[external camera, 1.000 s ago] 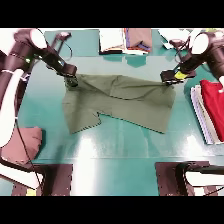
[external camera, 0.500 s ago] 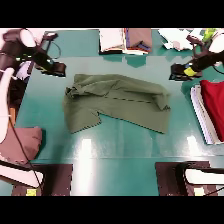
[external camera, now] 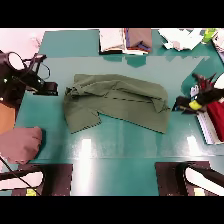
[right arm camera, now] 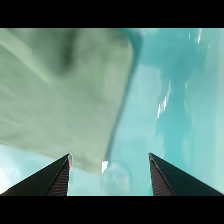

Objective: Fold the shirts.

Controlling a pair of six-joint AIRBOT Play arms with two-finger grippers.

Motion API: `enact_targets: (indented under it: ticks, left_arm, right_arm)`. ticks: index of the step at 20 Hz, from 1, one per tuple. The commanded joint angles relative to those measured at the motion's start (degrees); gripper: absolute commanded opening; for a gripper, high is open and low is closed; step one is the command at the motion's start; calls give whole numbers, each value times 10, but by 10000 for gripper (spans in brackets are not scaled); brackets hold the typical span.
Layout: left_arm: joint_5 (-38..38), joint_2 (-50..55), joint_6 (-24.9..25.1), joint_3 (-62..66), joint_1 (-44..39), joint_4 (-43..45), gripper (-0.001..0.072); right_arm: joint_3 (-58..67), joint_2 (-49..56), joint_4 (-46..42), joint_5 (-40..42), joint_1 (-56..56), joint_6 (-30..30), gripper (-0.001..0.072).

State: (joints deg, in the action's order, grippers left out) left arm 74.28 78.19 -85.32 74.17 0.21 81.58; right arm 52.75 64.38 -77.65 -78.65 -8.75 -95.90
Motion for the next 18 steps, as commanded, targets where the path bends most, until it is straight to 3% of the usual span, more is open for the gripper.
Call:
enact_targets:
  ticks: [1, 3, 7, 13, 15, 17, 18]
  left_arm:
    - [-32, -8, -2, -40, 2, -8, 481]
    - [-35, -8, -2, -40, 2, -8, 481]
    - [-36, -8, -2, -40, 2, -8, 481]
    - [-33, -8, 3, -40, 2, -7, 481]
    - [-34, -8, 3, -40, 2, -8, 482]
    - [-34, -8, 3, -40, 2, -8, 482]
    - [-36, -7, 3, -40, 2, -10, 483]
  right_arm:
    - [-95, -11, 12, 20, -1, -28, 553]
    - [-118, -11, 33, 41, 9, -32, 512]
    - [-132, -7, 45, 99, 75, -68, 509]
    - [-132, 54, 45, 109, 120, -83, 499]
    - [-131, 54, 44, 119, 129, -83, 332]
    - [-130, 44, 43, 129, 134, -82, 71]
    - [-130, 38, 42, 131, 134, -83, 18]
